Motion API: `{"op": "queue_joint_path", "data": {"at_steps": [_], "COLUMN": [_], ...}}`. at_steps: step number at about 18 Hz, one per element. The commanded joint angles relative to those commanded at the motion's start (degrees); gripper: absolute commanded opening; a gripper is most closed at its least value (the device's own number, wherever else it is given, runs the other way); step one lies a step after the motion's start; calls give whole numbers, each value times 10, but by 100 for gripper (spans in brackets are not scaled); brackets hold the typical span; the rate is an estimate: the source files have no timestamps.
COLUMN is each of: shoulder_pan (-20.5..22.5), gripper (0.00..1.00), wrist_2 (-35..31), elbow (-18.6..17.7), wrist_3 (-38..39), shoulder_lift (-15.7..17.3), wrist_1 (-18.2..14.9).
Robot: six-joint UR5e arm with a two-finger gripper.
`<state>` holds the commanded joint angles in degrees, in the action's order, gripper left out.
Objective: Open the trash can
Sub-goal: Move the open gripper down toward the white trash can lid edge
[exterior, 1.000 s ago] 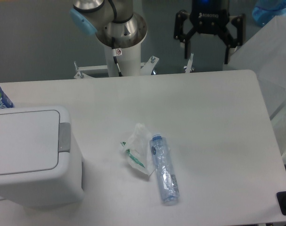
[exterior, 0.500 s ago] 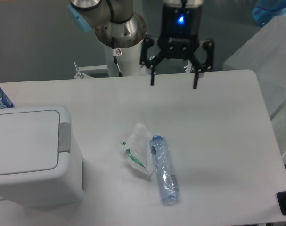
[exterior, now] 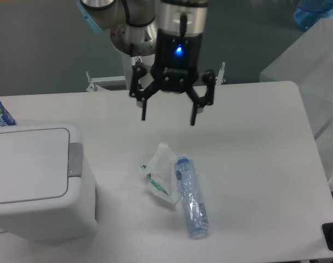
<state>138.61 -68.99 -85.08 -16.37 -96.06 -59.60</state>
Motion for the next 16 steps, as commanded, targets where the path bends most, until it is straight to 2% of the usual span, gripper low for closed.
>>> {"op": "queue_joint_path", "data": {"at_steps": [14, 16], "shoulder_pan": [-78, -85], "gripper": [100, 100], "wrist_2": [-4, -4], "elbow": [-5, -4], "wrist_3": [106, 109], "shoulder_lift": [-41, -48], "wrist_1": [12, 22]}}
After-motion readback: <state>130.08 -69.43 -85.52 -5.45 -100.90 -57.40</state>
